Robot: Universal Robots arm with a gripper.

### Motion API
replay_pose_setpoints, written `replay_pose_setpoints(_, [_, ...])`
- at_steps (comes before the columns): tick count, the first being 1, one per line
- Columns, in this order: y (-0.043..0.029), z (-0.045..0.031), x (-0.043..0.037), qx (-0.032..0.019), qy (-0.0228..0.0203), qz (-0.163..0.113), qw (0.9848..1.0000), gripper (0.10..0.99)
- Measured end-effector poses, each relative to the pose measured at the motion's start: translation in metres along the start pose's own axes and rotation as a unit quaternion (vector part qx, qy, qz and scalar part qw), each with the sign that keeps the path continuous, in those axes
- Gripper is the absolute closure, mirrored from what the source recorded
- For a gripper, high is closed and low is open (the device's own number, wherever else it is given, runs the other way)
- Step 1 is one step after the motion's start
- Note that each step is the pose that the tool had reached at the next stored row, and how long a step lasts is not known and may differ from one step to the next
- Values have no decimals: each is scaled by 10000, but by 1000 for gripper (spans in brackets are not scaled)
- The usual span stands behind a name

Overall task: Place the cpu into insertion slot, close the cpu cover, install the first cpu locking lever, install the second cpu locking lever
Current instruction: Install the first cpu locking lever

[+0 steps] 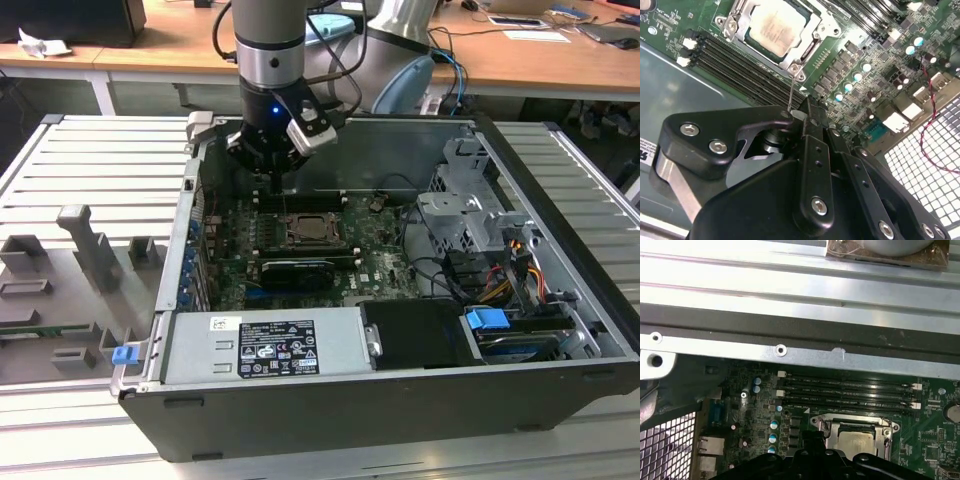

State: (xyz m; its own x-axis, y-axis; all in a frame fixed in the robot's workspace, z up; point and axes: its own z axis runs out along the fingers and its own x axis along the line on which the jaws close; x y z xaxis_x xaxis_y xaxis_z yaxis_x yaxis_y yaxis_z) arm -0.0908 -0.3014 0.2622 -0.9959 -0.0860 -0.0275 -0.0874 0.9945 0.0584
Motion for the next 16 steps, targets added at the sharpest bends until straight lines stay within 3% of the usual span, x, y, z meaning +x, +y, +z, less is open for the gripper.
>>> replay_pose_setpoints(16, [-7,16,-71,-2,0,0,10000,980])
